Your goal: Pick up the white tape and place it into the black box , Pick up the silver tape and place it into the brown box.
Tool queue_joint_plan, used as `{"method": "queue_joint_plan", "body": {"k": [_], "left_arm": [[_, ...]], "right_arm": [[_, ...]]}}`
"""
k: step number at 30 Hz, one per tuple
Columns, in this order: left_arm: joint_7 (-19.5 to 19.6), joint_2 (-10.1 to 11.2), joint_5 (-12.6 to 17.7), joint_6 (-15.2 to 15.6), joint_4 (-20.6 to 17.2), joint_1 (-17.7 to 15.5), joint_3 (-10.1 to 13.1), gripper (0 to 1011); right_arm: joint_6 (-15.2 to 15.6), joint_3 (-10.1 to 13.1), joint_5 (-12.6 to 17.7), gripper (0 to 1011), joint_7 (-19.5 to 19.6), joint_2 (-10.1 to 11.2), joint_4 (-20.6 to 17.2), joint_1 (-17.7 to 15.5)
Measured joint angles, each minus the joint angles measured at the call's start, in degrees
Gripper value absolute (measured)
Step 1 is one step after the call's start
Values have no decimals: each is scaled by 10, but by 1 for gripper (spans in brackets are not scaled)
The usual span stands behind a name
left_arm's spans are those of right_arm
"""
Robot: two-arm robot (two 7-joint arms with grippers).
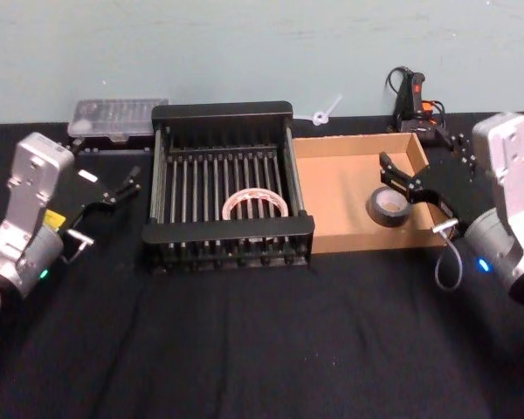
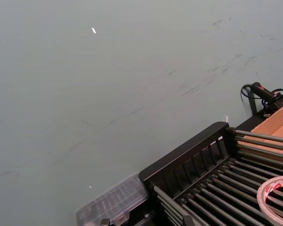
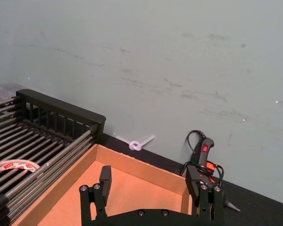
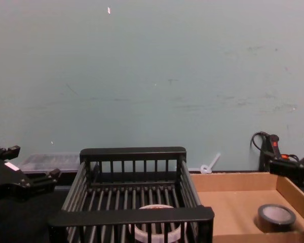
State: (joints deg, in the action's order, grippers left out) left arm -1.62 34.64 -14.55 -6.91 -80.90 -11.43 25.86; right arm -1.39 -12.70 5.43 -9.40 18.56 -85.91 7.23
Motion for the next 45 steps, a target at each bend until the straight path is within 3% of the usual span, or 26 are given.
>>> {"method": "queue_joint_plan", "body": {"k": [6, 20, 45], "left_arm": [[0, 0, 0, 0, 0, 0, 0, 1001], [0, 0, 0, 0, 0, 0, 0, 1001], [0, 0, 0, 0, 0, 0, 0, 1001]], "right_arm": [[-24, -5, -35, 1002, 24, -13, -6, -23], [-36, 10, -65, 1002, 36, -35, 11, -32], [-37, 8, -64, 1002, 36, -34, 10, -32]]}}
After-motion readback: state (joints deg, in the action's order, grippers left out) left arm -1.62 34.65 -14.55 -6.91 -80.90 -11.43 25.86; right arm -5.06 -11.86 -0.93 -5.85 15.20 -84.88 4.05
